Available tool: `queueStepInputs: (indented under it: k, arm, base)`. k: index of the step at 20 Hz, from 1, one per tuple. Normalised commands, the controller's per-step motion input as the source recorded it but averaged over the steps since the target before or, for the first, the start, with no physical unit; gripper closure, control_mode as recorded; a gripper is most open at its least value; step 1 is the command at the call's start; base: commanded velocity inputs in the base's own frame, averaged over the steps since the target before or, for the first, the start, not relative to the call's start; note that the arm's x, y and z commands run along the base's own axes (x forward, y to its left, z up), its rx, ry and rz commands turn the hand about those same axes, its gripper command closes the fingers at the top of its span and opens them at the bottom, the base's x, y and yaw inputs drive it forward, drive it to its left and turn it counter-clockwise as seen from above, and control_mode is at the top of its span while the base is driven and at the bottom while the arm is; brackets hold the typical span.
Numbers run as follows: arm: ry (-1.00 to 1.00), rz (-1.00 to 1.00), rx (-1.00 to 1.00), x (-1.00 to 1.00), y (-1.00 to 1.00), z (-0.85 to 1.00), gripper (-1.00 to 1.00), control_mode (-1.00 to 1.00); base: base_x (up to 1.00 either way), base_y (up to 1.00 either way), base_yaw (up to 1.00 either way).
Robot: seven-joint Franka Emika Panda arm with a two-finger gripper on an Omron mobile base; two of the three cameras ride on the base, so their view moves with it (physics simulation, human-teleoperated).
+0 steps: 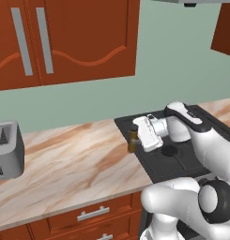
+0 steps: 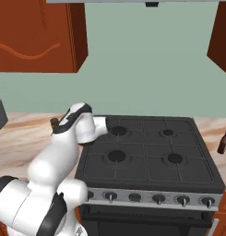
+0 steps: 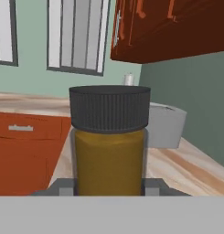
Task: Collect the turmeric, ketchup, and shaker from the cabinet and place them next to the stove.
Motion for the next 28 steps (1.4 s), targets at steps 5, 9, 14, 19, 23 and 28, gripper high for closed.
queueStepInputs:
  k: [5,9,14,19,23,28]
  arm:
    - [0.0,0.0,0.02,0.23,-0.02,-0.45,1.0,-1.0]
    - [0.0,0.0,0.0,0.17,0.0,-0.42,1.0,-1.0]
    - [0.05,0.0,-0.02,0.08,-0.02,-0.29,1.0,-1.0]
    - [0.0,0.0,0.0,0.16,-0.02,-0.39,1.0,-1.0]
    - [0.0,0.0,0.0,0.04,0.0,-0.38,1.0,-1.0]
    - [0.0,0.0,0.0,0.0,0.0,-0.45,1.0,-1.0]
  base:
    - [0.0,0.0,0.0]
    - [0.0,0.0,0.0]
    - [0.0,0.0,0.0]
    - [0.0,0.0,0.0]
    - [0.0,0.0,0.0]
    - [0.0,0.0,0.0]
